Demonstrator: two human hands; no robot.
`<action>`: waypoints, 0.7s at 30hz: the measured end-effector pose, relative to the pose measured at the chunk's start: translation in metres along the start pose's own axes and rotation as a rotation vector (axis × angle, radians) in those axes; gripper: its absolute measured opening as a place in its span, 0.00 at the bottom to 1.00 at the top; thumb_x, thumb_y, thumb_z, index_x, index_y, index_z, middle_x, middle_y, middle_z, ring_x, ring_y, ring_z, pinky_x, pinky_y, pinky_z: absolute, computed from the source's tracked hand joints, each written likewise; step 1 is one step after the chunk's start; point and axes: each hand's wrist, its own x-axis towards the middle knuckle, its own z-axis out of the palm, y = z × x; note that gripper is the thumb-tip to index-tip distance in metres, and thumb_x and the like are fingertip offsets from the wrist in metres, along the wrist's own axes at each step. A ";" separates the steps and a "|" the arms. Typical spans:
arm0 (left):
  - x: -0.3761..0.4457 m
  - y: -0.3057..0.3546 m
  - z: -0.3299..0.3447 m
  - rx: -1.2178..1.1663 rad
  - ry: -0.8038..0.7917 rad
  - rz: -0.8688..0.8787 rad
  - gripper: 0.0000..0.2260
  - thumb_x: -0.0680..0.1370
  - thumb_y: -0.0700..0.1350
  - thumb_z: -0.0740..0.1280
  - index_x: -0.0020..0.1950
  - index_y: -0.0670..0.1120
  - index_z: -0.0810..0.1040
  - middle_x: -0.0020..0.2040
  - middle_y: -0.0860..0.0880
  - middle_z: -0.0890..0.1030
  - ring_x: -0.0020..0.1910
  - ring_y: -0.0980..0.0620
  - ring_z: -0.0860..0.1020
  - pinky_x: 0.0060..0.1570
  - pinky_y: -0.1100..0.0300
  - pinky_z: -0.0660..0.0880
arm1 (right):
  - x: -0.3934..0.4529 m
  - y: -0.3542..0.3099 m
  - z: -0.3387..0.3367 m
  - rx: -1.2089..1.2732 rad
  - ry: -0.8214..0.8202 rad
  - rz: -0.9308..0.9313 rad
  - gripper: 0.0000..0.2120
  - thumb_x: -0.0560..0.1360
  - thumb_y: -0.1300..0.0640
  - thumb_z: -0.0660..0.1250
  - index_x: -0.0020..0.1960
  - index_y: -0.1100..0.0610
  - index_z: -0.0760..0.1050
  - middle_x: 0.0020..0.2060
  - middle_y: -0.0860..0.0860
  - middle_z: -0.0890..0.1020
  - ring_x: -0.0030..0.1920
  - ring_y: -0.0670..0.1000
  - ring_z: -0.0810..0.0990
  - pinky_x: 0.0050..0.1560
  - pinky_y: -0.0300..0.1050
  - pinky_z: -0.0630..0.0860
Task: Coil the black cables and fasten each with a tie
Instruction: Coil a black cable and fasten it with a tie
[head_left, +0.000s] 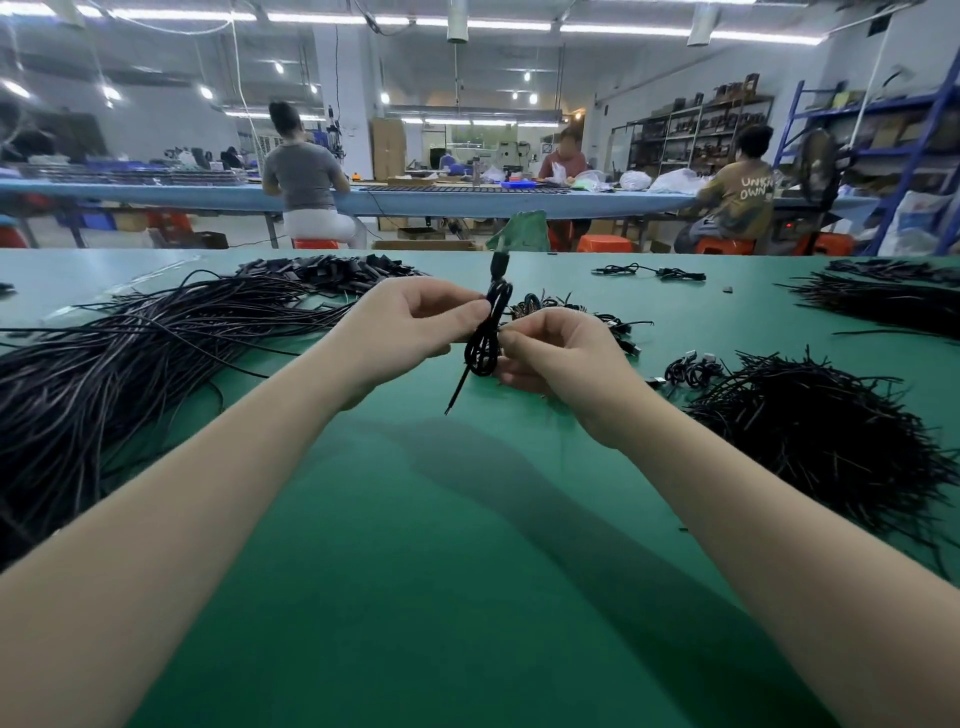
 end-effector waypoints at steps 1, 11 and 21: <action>0.001 -0.001 0.001 0.011 0.029 0.014 0.02 0.76 0.49 0.70 0.47 0.54 0.82 0.46 0.50 0.85 0.50 0.50 0.82 0.53 0.52 0.79 | 0.000 0.002 0.000 -0.008 -0.020 0.007 0.05 0.77 0.65 0.67 0.42 0.60 0.75 0.37 0.54 0.81 0.36 0.46 0.84 0.39 0.38 0.81; -0.002 -0.011 0.031 0.093 0.113 -0.202 0.06 0.81 0.45 0.60 0.46 0.46 0.74 0.36 0.47 0.79 0.31 0.51 0.76 0.32 0.59 0.73 | -0.005 0.011 0.007 -0.862 0.108 -0.505 0.03 0.74 0.63 0.68 0.42 0.58 0.79 0.40 0.53 0.81 0.42 0.53 0.78 0.43 0.46 0.74; 0.001 -0.040 0.019 -0.284 -0.025 -0.550 0.07 0.81 0.47 0.61 0.51 0.46 0.77 0.30 0.51 0.81 0.23 0.58 0.76 0.21 0.68 0.70 | -0.007 0.020 0.002 -1.033 0.028 -0.507 0.03 0.76 0.61 0.65 0.47 0.59 0.77 0.45 0.54 0.78 0.43 0.57 0.77 0.43 0.53 0.75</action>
